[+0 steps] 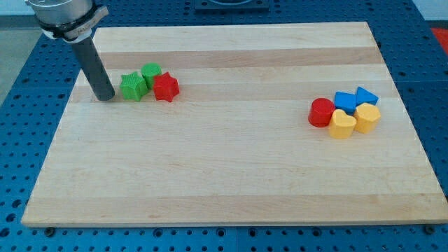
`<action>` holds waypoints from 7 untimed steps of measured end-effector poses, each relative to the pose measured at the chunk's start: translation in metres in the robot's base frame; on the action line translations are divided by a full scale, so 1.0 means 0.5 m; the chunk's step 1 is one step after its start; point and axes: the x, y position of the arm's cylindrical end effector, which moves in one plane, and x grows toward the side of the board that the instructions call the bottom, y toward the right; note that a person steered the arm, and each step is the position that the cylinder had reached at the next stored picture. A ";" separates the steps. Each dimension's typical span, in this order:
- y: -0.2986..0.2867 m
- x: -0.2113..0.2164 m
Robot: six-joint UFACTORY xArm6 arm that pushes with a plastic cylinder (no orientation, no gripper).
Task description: Push green star along with red star to the center
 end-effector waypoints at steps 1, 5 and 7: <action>0.041 -0.066; 0.260 -0.051; 0.250 -0.063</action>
